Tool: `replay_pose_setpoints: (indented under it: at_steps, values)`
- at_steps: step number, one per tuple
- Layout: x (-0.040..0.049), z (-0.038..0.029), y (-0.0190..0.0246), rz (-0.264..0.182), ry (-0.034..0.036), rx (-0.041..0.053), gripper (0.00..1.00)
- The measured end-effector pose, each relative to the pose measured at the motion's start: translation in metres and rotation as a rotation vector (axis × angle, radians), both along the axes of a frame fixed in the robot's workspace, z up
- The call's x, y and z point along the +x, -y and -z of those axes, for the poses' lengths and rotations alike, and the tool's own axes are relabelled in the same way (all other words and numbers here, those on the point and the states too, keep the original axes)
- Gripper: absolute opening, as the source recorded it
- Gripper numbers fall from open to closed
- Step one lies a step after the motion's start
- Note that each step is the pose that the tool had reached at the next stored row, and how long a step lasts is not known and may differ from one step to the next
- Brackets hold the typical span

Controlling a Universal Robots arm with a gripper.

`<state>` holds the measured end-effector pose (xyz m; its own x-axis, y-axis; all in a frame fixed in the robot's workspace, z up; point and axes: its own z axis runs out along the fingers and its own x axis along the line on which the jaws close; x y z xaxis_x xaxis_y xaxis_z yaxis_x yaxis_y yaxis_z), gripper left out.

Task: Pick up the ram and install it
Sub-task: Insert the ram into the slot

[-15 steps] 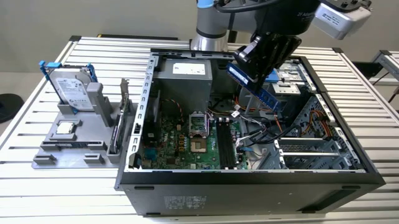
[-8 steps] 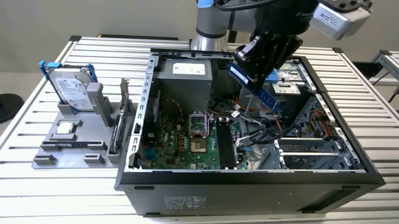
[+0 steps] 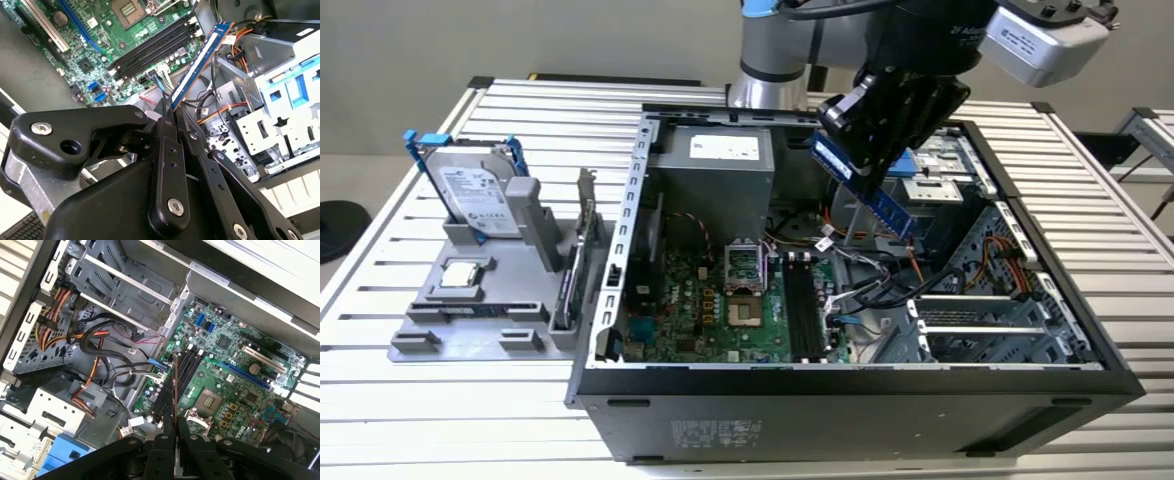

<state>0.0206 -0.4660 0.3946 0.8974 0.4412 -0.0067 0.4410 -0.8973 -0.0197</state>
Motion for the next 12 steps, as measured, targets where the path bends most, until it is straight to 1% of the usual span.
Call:
replay_pose_setpoints:
  at_steps: [12]
  values:
    - [0.0000, 0.0000, 0.0000, 0.076, 0.0000, 0.0000, 0.00]
